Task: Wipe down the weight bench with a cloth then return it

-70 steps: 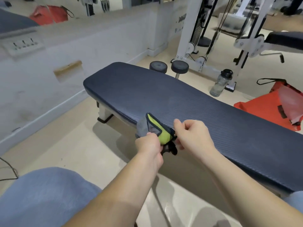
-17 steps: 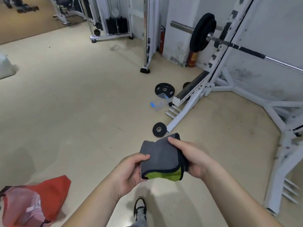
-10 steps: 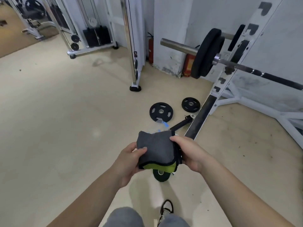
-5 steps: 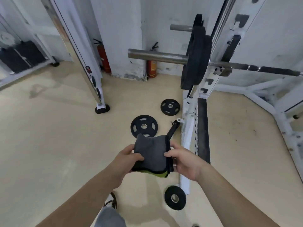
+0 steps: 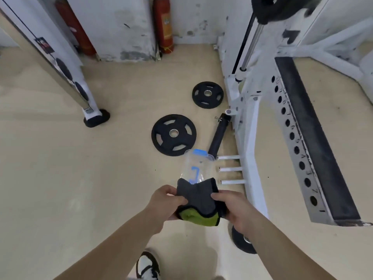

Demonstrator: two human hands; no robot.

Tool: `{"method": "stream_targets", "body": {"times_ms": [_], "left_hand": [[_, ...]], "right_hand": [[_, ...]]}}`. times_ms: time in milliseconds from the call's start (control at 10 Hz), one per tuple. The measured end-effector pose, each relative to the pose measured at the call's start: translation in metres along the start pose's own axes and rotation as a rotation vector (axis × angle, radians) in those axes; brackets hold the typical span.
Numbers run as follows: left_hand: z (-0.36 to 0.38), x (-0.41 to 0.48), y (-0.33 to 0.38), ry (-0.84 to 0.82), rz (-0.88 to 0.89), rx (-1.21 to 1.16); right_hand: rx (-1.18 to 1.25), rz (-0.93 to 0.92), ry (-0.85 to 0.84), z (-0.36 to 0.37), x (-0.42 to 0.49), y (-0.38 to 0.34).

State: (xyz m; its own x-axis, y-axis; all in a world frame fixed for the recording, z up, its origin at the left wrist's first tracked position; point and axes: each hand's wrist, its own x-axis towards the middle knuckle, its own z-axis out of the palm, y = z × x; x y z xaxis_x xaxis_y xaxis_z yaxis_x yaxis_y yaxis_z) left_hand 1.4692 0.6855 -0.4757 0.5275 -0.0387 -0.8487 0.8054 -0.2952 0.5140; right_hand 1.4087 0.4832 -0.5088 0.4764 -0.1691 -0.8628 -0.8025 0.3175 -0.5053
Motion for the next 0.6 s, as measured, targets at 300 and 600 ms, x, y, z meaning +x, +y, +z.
{"method": "stream_targets", "body": {"times_ms": [300,600], "left_hand": [[0.047,0.262,-0.062,0.031,0.238,0.199],[0.058,0.353,-0.071,0.044,0.299,0.506]], "right_hand": [[-0.025,-0.197,0.084,0.016,0.239,0.074],[-0.436,-0.375,0.437,0.013,0.316,0.076]]}}
